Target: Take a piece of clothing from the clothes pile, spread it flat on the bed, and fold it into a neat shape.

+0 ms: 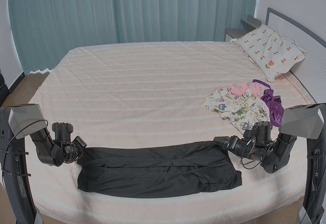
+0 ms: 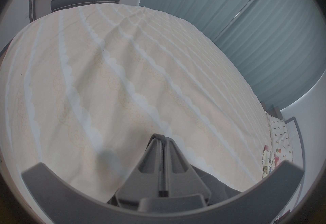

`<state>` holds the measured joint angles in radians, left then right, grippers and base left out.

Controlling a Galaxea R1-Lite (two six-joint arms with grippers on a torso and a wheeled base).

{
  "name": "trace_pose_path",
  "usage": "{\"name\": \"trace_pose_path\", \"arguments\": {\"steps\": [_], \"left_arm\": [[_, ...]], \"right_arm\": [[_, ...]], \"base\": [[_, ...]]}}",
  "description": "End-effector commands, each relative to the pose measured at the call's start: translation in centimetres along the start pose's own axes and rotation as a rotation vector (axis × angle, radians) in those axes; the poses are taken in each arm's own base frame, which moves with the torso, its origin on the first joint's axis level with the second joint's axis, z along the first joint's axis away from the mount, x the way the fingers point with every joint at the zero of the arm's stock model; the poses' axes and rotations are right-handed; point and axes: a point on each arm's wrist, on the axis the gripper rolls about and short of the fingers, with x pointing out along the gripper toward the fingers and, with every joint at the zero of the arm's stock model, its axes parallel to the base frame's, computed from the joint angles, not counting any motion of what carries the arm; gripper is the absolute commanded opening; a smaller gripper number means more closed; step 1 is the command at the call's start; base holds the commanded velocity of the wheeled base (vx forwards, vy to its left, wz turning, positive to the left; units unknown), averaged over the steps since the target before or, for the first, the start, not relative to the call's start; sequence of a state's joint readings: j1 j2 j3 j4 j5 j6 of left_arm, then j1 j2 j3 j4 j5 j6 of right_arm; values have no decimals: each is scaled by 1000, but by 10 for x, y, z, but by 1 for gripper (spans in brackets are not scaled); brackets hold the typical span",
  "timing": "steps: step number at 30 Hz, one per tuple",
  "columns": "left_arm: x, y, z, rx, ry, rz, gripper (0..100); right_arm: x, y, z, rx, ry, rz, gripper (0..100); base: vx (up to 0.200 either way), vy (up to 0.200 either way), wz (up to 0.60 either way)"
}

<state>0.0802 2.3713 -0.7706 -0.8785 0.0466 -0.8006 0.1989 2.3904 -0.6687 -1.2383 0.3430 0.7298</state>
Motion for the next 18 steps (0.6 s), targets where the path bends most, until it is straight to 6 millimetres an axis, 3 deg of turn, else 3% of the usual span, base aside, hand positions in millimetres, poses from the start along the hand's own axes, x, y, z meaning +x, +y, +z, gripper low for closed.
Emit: {"name": "trace_pose_path", "arguments": {"steps": [1, 14, 15, 18], "left_arm": [[0, 0, 0, 0, 1, 0, 0], [0, 0, 0, -1, -1, -1, 0], [0, 0, 0, 0, 1, 0, 0], [0, 0, -1, 2, 2, 1, 0]], "right_arm": [[8, 5, 4, -34, 2, 13, 100], [42, -16, -6, -128, 60, -36, 100], [46, -18, -5, -146, 48, -49, 0], [50, -16, 1, -158, -2, -77, 0]], "base": [[0, 0, 0], [0, 0, 0], [0, 0, 0], [0, 0, 0]]}}
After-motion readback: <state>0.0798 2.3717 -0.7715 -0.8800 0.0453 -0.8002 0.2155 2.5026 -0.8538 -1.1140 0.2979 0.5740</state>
